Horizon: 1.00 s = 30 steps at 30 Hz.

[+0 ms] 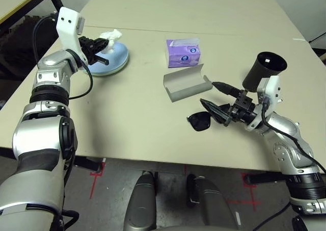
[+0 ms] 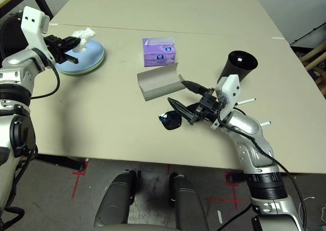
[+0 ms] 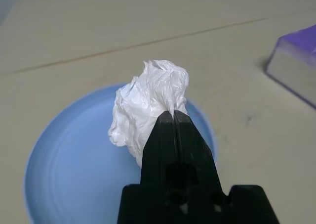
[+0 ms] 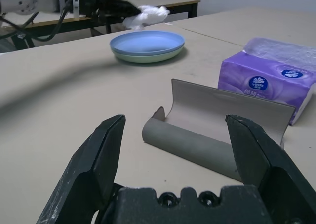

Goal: Organize and tidy the items on the table.

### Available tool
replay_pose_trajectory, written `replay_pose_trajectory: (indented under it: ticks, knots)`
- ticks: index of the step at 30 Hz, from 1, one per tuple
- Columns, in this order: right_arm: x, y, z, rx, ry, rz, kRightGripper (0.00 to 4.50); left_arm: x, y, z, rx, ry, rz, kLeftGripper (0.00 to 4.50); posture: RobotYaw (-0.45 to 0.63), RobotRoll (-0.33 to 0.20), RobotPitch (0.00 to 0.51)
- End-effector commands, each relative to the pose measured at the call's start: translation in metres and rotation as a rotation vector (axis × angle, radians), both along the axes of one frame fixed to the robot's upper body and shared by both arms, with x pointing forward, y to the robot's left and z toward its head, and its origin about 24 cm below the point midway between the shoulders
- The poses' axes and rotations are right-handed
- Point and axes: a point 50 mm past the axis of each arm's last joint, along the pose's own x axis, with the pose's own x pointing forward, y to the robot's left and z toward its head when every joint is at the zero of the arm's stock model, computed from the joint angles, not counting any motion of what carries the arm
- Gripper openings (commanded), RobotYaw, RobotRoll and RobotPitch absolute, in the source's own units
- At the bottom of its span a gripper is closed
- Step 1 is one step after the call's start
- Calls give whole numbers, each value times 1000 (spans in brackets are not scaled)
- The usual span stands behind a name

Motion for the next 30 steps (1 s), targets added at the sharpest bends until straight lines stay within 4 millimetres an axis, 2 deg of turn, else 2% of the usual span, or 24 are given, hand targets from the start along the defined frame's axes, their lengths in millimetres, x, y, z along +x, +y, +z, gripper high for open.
replay_pose_trajectory:
  ticks: [1, 4, 7, 17, 23, 30]
  knots:
    - [-1, -5, 0, 4, -3, -21, 4500, 0, 1, -6, 26, 19, 13, 29, 171, 0, 172]
    - [-1, -5, 0, 1, -4, -21, 4500, 0, 1, -10, 48, 19, 20, 29, 172, 0, 172]
    - [0, -5, 1, -3, -11, -22, 4500, 0, 1, -12, 64, 10, 16, 673, 172, 0, 172]
    - [-1, -8, 2, 8, -55, -23, 4500, -4, 3, -12, 59, -30, -10, 4471, 176, 0, 171]
    - [0, -9, 2, 5, -53, -27, 4500, -8, 0, -12, 38, -26, -115, 4471, 180, 0, 173]
    - [6, -15, 8, -12, -58, -16, 4500, -20, -34, -23, 52, 62, -613, 4471, 180, 0, 184]
